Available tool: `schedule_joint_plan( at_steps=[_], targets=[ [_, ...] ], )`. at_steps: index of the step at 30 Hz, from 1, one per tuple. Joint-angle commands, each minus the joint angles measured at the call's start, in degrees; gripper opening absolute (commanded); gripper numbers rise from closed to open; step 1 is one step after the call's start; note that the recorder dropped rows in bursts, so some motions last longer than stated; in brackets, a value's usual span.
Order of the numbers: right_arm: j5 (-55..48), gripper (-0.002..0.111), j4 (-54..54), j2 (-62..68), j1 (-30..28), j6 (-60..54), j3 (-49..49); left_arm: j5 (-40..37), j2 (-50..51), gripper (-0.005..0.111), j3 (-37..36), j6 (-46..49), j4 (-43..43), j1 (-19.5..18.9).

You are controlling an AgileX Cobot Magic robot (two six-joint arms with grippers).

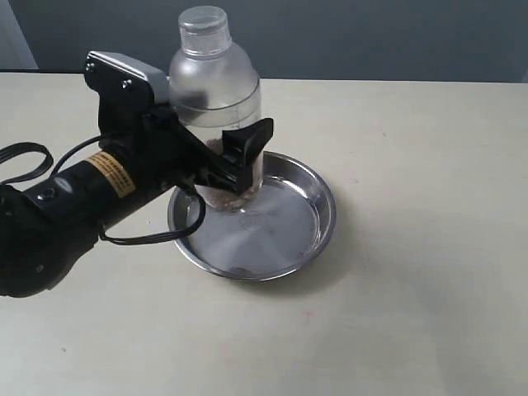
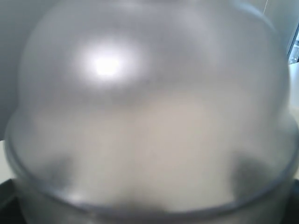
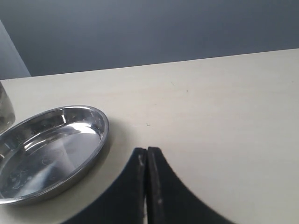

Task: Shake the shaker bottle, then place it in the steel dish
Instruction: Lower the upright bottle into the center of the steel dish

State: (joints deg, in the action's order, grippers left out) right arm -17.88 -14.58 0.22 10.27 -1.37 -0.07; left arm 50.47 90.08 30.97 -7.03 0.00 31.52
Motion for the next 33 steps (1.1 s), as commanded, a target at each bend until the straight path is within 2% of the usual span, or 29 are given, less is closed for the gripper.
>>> schedule_joint_plan(
  at_steps=[1, 10, 24, 33],
  targets=[
    [0.3, -0.001, -0.1, -0.2, 0.1, -0.1, 0.1, 6.3, 1.5, 0.000, 0.2, 0.2, -0.3, 0.0],
    [0.3, -0.001, -0.1, -0.2, 0.1, -0.1, 0.1, 19.0, 11.5, 0.000, 0.2, 0.8, -4.4, 0.0],
    [0.3, -0.001, -0.1, -0.2, 0.1, -0.1, 0.1, 19.5, 16.9, 0.000, 0.6, 3.4, -6.8, 0.0],
    [0.3, -0.001, -0.1, -0.2, 0.1, -0.1, 0.1, 19.5, 21.3, 0.000, 3.9, 3.1, -5.2, 0.0]
  ],
)
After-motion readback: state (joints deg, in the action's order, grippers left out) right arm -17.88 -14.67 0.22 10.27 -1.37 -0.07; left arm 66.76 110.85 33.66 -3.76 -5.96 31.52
